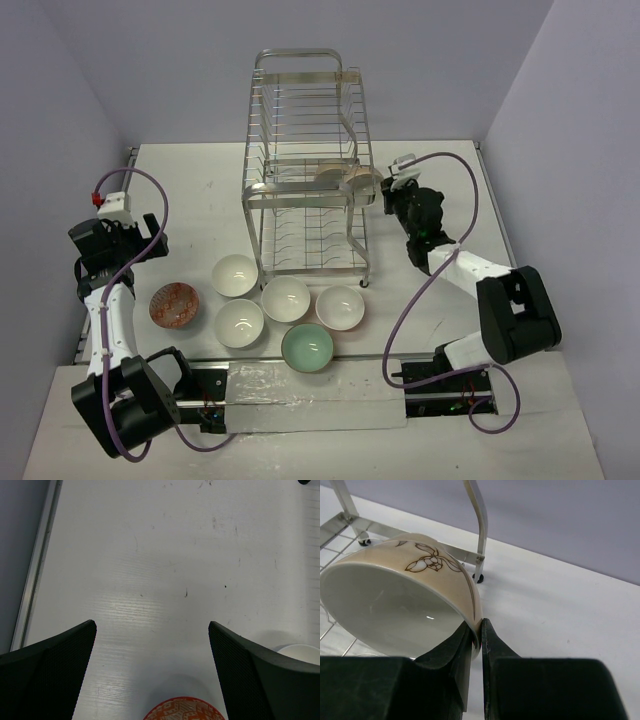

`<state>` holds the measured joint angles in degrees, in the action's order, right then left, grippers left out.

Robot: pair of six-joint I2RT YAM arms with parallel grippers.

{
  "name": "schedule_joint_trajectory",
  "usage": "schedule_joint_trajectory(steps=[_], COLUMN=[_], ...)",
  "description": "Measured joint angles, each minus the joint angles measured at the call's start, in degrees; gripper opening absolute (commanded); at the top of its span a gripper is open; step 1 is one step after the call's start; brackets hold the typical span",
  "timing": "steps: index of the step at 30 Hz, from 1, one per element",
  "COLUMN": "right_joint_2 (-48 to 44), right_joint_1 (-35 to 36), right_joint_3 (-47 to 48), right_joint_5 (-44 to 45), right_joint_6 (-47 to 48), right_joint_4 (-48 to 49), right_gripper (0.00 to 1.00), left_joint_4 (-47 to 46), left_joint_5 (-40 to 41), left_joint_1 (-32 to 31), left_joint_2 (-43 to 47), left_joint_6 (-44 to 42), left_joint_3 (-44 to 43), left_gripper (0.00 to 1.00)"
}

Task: Load the bowls into the dish rack
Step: Insert the bowl into the dish rack.

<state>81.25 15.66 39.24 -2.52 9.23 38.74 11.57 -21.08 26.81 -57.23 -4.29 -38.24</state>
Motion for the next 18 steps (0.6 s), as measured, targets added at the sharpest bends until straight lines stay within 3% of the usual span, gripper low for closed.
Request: schedule_joint_trajectory(steps=[18], right_joint_2=[8.61], right_joint_1=[7.98], right_joint_3=[-4.15], right_joint_5=[11.23], right_joint_6=[2.25], right_joint_4=[18.43], right_gripper=[0.0], left_joint_4=[-0.07], left_joint_5=[0.02], left_joint_1=[0.0], left_joint_2=[-0.79], left_joint_6=[-0.66], left_joint_3=[0.0], left_gripper=[0.99])
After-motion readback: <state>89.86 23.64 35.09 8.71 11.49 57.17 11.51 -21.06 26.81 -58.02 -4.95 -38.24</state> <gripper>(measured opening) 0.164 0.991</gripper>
